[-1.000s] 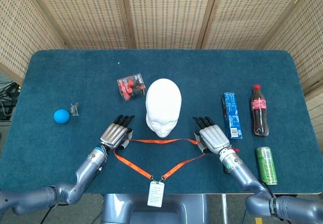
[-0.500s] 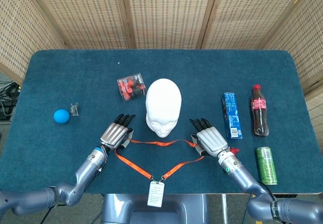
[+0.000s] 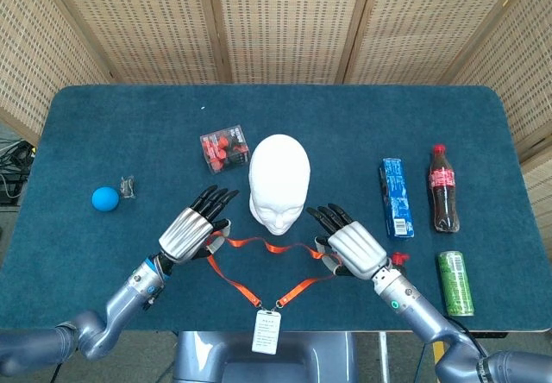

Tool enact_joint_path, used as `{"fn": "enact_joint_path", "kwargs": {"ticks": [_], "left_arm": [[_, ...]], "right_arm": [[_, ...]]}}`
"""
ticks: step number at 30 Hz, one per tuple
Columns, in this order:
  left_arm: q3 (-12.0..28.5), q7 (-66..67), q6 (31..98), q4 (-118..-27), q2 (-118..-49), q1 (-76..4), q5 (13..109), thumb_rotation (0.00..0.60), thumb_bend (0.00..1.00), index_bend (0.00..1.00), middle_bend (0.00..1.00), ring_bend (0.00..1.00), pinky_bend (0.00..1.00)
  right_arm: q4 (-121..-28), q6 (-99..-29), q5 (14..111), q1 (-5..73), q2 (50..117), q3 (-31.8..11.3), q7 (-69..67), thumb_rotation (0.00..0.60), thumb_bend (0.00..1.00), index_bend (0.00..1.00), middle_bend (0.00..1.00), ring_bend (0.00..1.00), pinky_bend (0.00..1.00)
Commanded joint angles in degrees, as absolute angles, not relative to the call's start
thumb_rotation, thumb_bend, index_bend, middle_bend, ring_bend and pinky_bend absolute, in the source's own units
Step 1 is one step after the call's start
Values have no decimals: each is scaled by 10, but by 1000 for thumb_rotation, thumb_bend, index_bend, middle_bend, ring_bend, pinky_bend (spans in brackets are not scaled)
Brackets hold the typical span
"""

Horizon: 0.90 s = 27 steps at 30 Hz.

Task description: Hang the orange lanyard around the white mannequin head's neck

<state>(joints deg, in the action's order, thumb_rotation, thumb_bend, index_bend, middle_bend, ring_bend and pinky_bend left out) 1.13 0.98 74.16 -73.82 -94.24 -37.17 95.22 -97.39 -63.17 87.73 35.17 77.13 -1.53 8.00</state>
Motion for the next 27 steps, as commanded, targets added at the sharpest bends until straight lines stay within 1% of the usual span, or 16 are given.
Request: {"fn": "enact_joint_path", "kwargs": {"ticks": [1,3,6,13,20,27], "left_arm": [[17,-21,786,-751,-920,-366,977,600,451,685,0,0,0],[36,-28,803,-779,-900,-366,974,600,451,686,0,0,0],[58,-30,805,-819,-873,-369,962,600,451,687,0,0,0],[87,-13,801,-859,-843,-377,948,600,452,693,0,0,0],[123,0,770,-909,-813,-394,912,600,452,694,0,0,0],[160,-19,768,-934,-788,-396,873,600,452,694,0,0,0]], "right_arm": [[-999,-653,896,346,755,-22,58,600,719,717,4,0,0],[-1025,-672,902,345,741,-37,39,600,719,717,6,0,0],[-1059,-686,895,345,722,-60,21,600,719,717,9,0,0],[-1098,-691,873,350,698,-93,10,600,718,717,14,0,0],[-1145,-687,811,361,672,-149,-15,600,719,717,21,0,0],[-1173,-689,763,370,651,-197,-49,600,718,717,30,0,0]]}}
